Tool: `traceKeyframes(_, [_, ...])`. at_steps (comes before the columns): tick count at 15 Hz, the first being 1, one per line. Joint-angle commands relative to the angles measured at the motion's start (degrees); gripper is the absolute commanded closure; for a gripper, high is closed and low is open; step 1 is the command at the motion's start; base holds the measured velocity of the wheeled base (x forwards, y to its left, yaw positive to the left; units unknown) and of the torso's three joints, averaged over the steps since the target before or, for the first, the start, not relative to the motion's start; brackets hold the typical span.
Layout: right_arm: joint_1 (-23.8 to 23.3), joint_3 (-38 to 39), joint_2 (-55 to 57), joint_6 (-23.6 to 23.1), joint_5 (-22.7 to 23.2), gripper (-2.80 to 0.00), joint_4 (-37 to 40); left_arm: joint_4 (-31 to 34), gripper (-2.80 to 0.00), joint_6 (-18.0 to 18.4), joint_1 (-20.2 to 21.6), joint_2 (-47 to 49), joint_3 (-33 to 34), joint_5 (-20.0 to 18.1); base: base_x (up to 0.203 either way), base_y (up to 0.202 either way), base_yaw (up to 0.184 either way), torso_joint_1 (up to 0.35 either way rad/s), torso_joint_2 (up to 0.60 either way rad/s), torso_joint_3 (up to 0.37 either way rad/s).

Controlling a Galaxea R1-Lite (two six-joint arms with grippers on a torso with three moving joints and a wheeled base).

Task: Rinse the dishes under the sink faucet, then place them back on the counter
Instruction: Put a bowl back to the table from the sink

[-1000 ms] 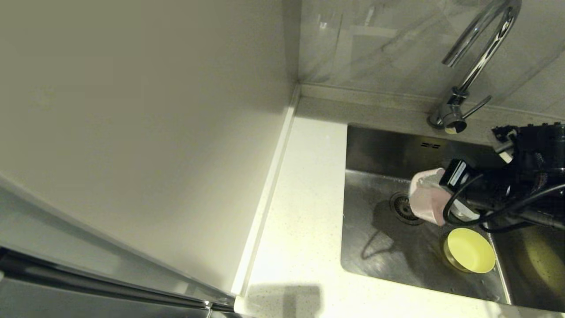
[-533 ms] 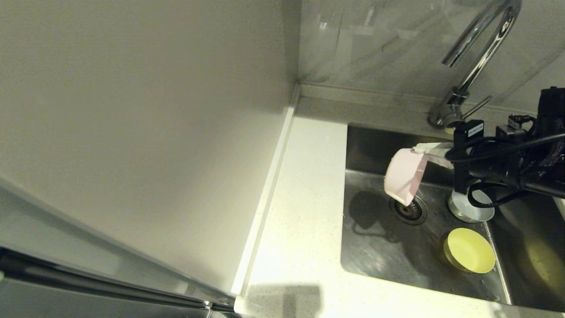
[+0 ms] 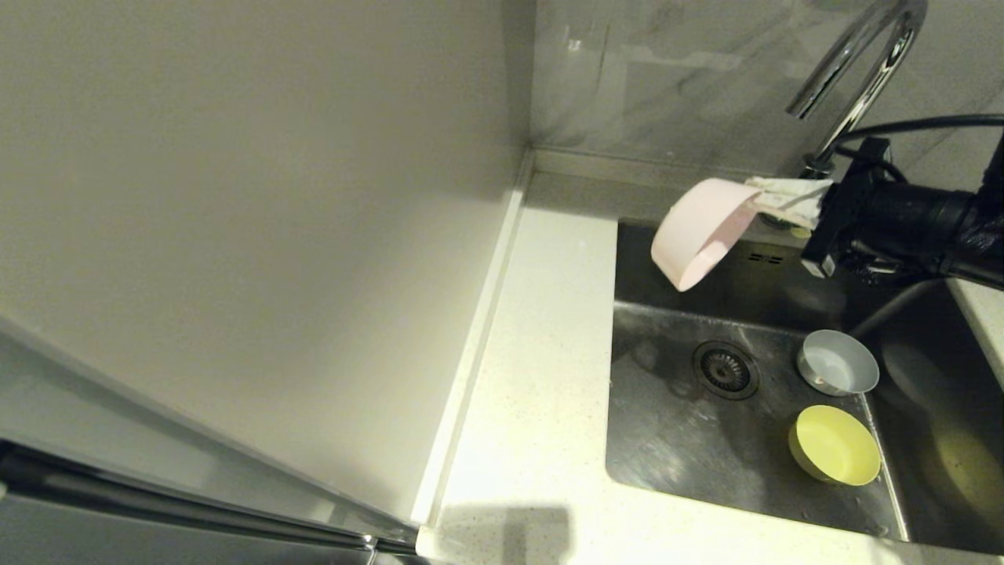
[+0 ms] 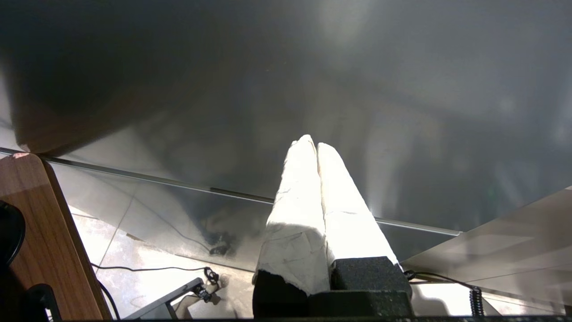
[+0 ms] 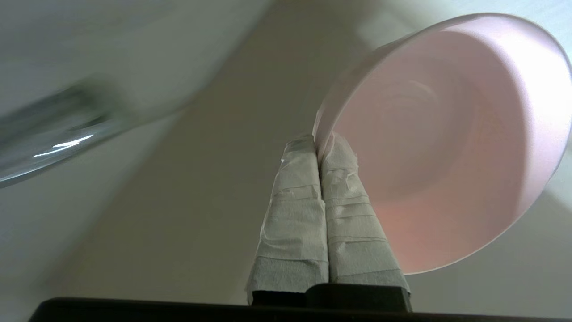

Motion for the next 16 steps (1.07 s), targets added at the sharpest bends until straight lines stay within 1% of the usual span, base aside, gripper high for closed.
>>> traceKeyframes(1, [-1.9, -1.2, 1.0, 15.1, 1.7, 0.0, -14.5, 0.0, 0.0, 0.0, 0.0, 0.0, 0.2, 0.0, 0.0, 0.0, 0.0, 0.0, 0.0, 0.0])
traceKeyframes(2, [-3.3, -1.2, 1.3, 20.9, 2.0, 0.0, -21.4, 0.0, 0.0, 0.0, 0.0, 0.0, 0.2, 0.0, 0.0, 0.0, 0.0, 0.0, 0.0, 0.0])
traceKeyframes(4, [-5.9, -1.1, 2.4, 30.1, 2.2, 0.0, -35.9, 0.0, 0.0, 0.0, 0.0, 0.0, 0.2, 0.0, 0.0, 0.0, 0.0, 0.0, 0.0, 0.0])
traceKeyframes(5, [-7.7, -1.0, 3.2, 32.1, 2.4, 0.0, -38.5, 0.0, 0.0, 0.0, 0.0, 0.0, 0.2, 0.0, 0.0, 0.0, 0.0, 0.0, 0.0, 0.0])
traceKeyframes(7, [-9.2, 2.3, 4.4, 32.4, 4.8, 0.0, -39.3, 0.0, 0.0, 0.0, 0.0, 0.0, 0.2, 0.0, 0.0, 0.0, 0.0, 0.0, 0.0, 0.0])
traceKeyframes(8, [-9.9, 4.9, 4.7, 31.6, 7.3, 0.0, -40.2, 0.0, 0.0, 0.0, 0.0, 0.0, 0.2, 0.0, 0.0, 0.0, 0.0, 0.0, 0.0, 0.0])
traceKeyframes(9, [-10.5, 7.9, 4.9, 30.4, 10.0, 0.0, -42.5, 0.0, 0.0, 0.0, 0.0, 0.0, 0.2, 0.0, 0.0, 0.0, 0.0, 0.0, 0.0, 0.0])
traceKeyframes(10, [-11.0, 10.3, 5.1, 29.4, 12.7, 0.0, -46.5, 0.0, 0.0, 0.0, 0.0, 0.0, 0.2, 0.0, 0.0, 0.0, 0.0, 0.0, 0.0, 0.0])
traceKeyframes(11, [-12.1, 10.8, 5.3, 29.2, 14.1, 0.0, -49.2, 0.0, 0.0, 0.0, 0.0, 0.0, 0.2, 0.0, 0.0, 0.0, 0.0, 0.0, 0.0, 0.0])
traceKeyframes(12, [-12.9, 9.7, 5.4, 29.6, 14.4, 0.0, -50.6, 0.0, 0.0, 0.0, 0.0, 0.0, 0.2, 0.0, 0.0, 0.0, 0.0, 0.0, 0.0, 0.0])
traceKeyframes(15, [-14.9, 2.5, 5.7, 33.2, 14.1, 0.0, -51.9, 0.0, 0.0, 0.0, 0.0, 0.0, 0.2, 0.0, 0.0, 0.0, 0.0, 0.0, 0.0, 0.0])
traceKeyframes(16, [-15.5, 2.1, 5.8, 34.0, 14.7, 0.0, -52.1, 0.0, 0.0, 0.0, 0.0, 0.0, 0.2, 0.0, 0.0, 0.0, 0.0, 0.0, 0.0, 0.0])
